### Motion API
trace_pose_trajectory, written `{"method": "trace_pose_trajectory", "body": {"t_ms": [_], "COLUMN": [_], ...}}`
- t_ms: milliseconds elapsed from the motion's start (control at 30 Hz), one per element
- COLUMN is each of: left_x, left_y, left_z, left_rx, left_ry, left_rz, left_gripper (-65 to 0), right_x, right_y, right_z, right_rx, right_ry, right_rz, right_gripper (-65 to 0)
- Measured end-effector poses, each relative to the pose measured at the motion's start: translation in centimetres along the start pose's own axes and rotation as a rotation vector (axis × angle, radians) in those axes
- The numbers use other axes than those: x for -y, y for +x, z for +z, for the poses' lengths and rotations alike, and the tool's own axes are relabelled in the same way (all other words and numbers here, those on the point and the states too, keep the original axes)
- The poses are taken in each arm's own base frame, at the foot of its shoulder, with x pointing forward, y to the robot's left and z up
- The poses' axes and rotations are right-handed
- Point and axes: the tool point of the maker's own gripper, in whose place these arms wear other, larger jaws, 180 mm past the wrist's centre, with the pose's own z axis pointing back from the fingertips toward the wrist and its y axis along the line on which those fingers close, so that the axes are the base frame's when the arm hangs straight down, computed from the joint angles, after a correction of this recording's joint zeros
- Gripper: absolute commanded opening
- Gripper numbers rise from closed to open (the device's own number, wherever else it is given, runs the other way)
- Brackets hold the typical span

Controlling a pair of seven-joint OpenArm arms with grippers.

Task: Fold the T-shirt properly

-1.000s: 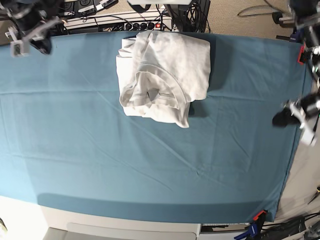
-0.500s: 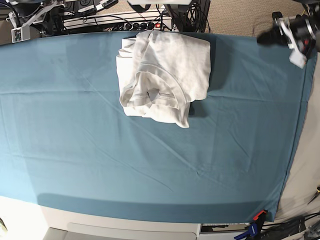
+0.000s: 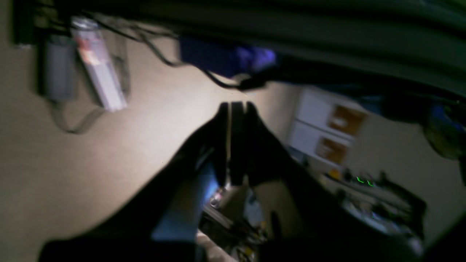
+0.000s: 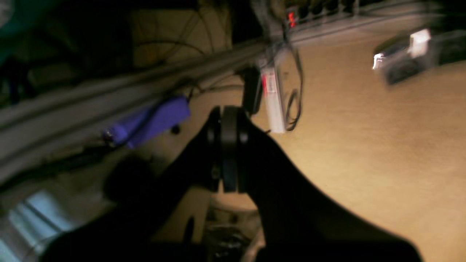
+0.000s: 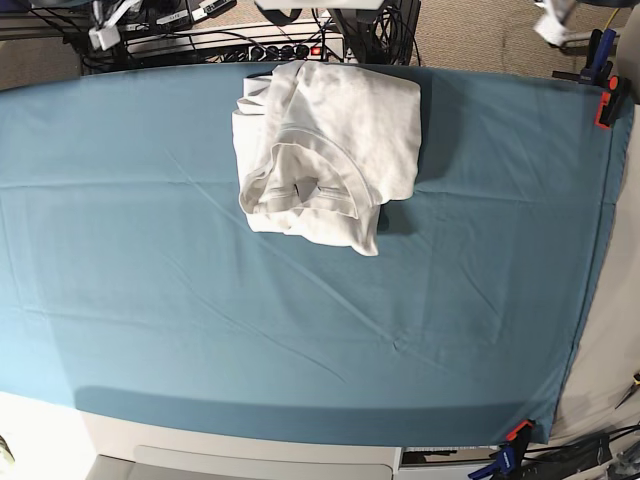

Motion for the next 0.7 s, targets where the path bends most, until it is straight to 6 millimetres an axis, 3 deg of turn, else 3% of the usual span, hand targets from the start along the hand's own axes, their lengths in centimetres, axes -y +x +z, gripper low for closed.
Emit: {"method": "trace_pose_trajectory", "body": {"t_ms": [100,133,267,333,467,600,700], "left_x": [1.4,0.9,-2.9,-4.7,-7.5,-12.1,-15.1], "left_y": [-0.9,-1.5,-5.4,-6.0,-5.0,-4.4,-2.6], "left_z": [-2.9,-4.0,-7.3,-9.0,-11.8,-13.5,-14.3], "left_rx": [-0.006,-0.023,-0.185,-0.213,-0.216,-0.223,-0.163], "left_ry": [-0.075,-0.046,0.129,0.19,0.262,0.445,0.582], "left_rz": [0.025,0.014,-0.108,-0.191,-0.33,-0.333,-0.306], "left_gripper": [-65.0,-65.0,-65.0,-65.0,-65.0,-65.0,-65.0], "right_x": [2.1,2.8,6.5,8.2,10.2,10.0,10.9], "right_y": [-2.0,-2.5,-4.7,-5.5,-5.7,-4.7,-3.5], "right_z": [-2.0,-2.6,-4.6,-5.5,-7.6,-10.5,-12.5], "right_rx": [-0.034,-0.038,-0.047,-0.043,-0.029,-0.036,-0.027], "right_ry": [0.022,0.024,-0.07,-0.132,-0.237,-0.271,-0.386], "right_rz": [-0.145,-0.191,-0.301,-0.306,-0.188,0.027,0.125], "right_gripper": [-65.0,-65.0,-65.0,-65.0,-65.0,-65.0,-65.0]}}
